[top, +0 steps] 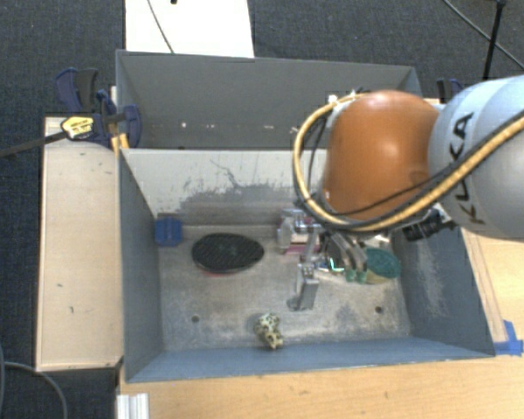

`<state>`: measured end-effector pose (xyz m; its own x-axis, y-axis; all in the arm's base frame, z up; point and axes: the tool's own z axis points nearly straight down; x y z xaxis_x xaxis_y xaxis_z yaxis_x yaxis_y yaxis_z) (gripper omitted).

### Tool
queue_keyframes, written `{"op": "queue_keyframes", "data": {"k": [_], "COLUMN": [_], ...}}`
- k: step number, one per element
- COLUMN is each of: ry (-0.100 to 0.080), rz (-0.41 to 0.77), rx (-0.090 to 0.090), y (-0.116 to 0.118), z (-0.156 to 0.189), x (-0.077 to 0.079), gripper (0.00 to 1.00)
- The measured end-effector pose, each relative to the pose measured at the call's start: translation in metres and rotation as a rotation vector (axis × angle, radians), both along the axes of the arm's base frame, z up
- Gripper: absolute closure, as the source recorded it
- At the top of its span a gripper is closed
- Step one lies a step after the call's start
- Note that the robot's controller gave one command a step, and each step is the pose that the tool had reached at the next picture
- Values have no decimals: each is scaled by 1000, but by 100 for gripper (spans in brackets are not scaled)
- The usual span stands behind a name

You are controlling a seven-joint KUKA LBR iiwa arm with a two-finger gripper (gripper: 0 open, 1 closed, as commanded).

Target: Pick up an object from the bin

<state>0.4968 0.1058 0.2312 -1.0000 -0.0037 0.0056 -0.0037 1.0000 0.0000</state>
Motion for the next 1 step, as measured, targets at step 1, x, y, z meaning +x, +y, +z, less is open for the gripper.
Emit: {"op": "queue_keyframes", "data": {"k": [1], "ry": [1], "rz": [-121], "rx": [1], "y": [95], "z": [-128], "x": [-5], "gripper": [0]}}
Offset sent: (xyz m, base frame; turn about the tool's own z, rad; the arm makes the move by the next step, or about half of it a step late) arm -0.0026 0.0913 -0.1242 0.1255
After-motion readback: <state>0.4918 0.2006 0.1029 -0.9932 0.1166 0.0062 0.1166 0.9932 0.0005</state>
